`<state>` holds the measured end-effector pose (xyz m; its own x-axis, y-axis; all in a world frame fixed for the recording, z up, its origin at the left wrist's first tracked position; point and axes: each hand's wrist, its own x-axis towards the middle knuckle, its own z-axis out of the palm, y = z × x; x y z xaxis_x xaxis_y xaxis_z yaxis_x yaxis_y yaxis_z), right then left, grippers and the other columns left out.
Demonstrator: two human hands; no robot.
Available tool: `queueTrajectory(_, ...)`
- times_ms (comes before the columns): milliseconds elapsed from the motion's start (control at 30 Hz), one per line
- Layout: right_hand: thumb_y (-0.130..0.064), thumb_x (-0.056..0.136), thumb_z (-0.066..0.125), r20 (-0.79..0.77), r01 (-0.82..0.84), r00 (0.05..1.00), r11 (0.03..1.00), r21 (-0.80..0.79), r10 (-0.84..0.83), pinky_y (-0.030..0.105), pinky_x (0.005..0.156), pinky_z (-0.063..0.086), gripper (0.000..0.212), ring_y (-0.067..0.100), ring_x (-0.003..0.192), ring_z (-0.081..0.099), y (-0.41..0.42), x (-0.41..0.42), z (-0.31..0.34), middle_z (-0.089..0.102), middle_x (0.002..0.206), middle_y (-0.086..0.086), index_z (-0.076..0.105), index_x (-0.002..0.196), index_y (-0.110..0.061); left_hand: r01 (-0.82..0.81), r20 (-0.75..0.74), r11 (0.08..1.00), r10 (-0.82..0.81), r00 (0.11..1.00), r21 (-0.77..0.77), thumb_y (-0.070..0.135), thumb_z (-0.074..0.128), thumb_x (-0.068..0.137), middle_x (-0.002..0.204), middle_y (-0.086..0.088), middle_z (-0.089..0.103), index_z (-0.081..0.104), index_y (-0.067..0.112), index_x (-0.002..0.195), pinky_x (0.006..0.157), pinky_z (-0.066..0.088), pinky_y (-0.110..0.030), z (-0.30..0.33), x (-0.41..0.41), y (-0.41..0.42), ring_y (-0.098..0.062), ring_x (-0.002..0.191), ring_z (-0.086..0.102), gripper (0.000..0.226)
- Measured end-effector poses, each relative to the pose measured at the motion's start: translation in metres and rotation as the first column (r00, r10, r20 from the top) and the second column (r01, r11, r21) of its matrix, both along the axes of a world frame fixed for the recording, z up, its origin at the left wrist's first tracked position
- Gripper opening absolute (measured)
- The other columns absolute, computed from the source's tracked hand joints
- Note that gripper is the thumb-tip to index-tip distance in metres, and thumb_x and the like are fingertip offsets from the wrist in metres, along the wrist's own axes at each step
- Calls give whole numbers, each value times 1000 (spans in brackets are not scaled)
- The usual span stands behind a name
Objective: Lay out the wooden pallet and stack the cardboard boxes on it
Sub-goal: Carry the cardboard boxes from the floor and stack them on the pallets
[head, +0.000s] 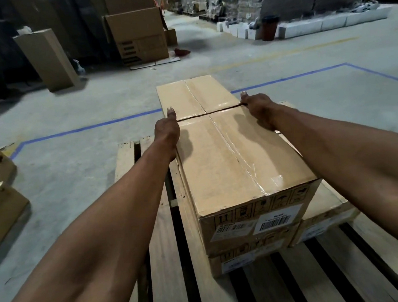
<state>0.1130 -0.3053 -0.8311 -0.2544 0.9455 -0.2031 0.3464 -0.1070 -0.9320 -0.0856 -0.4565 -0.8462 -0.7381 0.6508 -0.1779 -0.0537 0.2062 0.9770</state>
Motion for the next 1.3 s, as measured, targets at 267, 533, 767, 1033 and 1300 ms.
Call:
queueTrajectory(267, -48, 105, 54, 524, -381, 838, 851, 360, 154, 34, 113, 35, 60, 31, 146, 45, -18, 11, 13, 51, 157, 12, 50, 153, -11, 89, -253, 996, -91, 963, -19, 44, 59, 99, 148, -9, 57, 49, 10, 149, 115, 43, -45, -1, 2, -10, -31, 136, 54, 61)
queueTrajectory(533, -48, 105, 51, 726, -673, 639, 641, 369, 254, 46, 126, 25, 49, 24, 153, 35, -58, 19, -4, 38, 167, -2, 54, 150, -28, 213, -659, 887, -449, 604, -410, 37, 46, 110, 173, -12, 23, 39, 10, 159, 127, 23, -51, 0, 15, -24, -32, 162, 11, 56)
queueTrajectory(767, -52, 108, 36, 805, -713, 563, 601, 361, 185, 59, 124, 19, 53, 19, 159, 21, -69, 15, -6, 26, 172, -5, 42, 157, -33, 126, -681, 803, -566, 464, -582, 47, 38, 110, 170, -15, 27, 44, 9, 151, 124, 26, -60, 2, 13, -19, -39, 158, 19, 56)
queueTrajectory(1033, -44, 107, 50, 719, -685, 657, 578, 444, 226, 45, 123, 31, 45, 23, 156, 29, -108, 40, 9, 46, 162, -2, 55, 149, -28, 208, -704, 758, -652, 281, -619, 63, 40, 105, 175, -7, 18, 26, 18, 165, 127, 5, -65, 15, 58, -53, -24, 163, 4, 77)
queueTrajectory(1300, -37, 107, 50, 705, -672, 685, 534, 513, 185, 49, 113, 40, 35, 28, 139, 52, -129, 59, -3, 61, 148, 0, 67, 135, -28, 190, -755, 801, -599, 265, -568, 59, 35, 108, 174, -3, 21, 32, 22, 163, 129, 6, -62, -9, 74, -71, -22, 163, 11, 67)
